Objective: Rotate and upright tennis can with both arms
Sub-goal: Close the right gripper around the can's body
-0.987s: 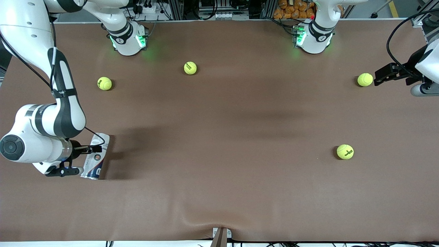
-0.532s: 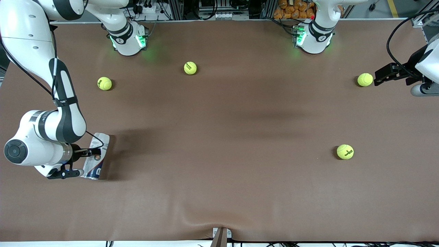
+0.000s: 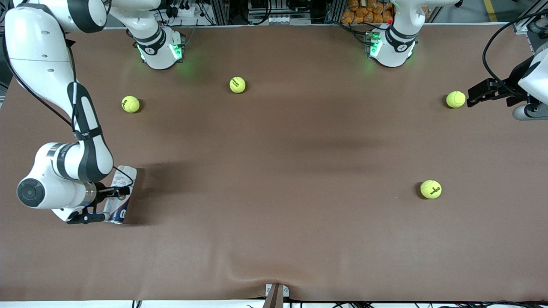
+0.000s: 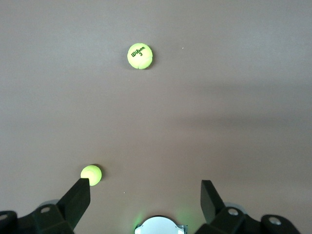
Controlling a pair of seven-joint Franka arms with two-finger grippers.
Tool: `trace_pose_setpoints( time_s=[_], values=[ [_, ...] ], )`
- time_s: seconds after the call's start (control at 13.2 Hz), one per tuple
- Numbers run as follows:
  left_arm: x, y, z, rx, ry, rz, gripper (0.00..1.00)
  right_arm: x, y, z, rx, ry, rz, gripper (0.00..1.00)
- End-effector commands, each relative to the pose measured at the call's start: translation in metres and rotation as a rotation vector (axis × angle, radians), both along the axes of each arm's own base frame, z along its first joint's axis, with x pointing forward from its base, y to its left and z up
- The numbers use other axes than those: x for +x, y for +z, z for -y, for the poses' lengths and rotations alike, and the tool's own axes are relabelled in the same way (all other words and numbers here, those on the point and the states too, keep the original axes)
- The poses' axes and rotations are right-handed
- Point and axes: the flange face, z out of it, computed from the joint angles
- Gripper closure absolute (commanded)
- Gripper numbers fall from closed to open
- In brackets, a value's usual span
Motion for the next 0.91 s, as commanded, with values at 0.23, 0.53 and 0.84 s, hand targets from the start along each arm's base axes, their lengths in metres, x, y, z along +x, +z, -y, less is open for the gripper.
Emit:
trace_pose_setpoints(
  time_s=[0.23, 0.53, 0.84],
  values=[
    [0.0, 0.0, -0.002, -0.01, -0.007, 0.007, 0.0, -0.001, -0.023, 0.008, 0.014, -0.004, -0.014, 0.0],
    [0.0, 0.0, -0.001, -0.01, -0.009, 0.007, 0.0, -0.002, -0.036, 0.011, 0.015, -0.012, -0.017, 0.0],
    [0.001, 0.0, -0.002, -0.01, -0.007, 0.008, 0.0, 0.004, -0.028, 0.012, 0.012, -0.013, 0.017, 0.3]
  ],
)
